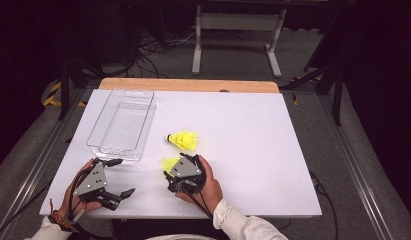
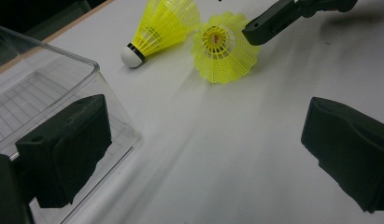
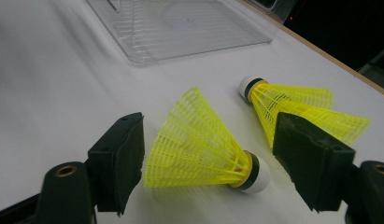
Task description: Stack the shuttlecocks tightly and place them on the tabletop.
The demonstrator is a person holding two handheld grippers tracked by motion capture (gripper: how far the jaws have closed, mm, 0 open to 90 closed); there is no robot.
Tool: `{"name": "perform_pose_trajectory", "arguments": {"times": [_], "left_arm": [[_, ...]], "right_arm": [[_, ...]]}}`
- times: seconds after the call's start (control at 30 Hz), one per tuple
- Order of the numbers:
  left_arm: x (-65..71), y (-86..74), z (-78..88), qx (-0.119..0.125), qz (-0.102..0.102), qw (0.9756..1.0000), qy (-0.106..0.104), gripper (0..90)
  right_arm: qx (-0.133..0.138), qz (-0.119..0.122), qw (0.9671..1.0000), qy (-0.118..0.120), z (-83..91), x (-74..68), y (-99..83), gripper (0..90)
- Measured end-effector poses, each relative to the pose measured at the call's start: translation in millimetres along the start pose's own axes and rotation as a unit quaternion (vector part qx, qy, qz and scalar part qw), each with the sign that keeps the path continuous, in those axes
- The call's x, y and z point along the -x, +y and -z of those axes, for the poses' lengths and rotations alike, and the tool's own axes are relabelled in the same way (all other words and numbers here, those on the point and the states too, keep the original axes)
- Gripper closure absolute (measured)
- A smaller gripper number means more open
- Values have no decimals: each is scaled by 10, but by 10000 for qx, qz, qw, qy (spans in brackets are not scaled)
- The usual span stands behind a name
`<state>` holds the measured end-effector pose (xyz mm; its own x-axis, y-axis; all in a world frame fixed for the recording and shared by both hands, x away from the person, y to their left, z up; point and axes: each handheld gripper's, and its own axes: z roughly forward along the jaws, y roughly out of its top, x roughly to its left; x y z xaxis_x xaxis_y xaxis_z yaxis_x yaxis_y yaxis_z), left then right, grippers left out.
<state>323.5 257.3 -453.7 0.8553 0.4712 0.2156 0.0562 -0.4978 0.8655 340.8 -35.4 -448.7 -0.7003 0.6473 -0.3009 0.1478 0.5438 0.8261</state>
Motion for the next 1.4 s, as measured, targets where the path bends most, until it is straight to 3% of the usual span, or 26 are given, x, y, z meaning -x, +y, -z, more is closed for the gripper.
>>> {"name": "perform_pose_trajectory", "arguments": {"times": [0.23,0.77,1.03,1.4], "left_arm": [[5,0,-4,-11,-2,10000,-1,28],[7,2,-9,-22,1,10000,-14,29],[4,-1,-6,-25,-9,10000,-21,29],[6,-1,-8,-36,-16,10000,-31,29]], "right_arm": [[34,49,9999,-102,-15,-24,17,314],[-62,265,9996,-120,-34,-24,30,665],[-128,424,9984,-353,-31,-41,51,833],[-131,383,9983,-427,31,85,67,900]]}}
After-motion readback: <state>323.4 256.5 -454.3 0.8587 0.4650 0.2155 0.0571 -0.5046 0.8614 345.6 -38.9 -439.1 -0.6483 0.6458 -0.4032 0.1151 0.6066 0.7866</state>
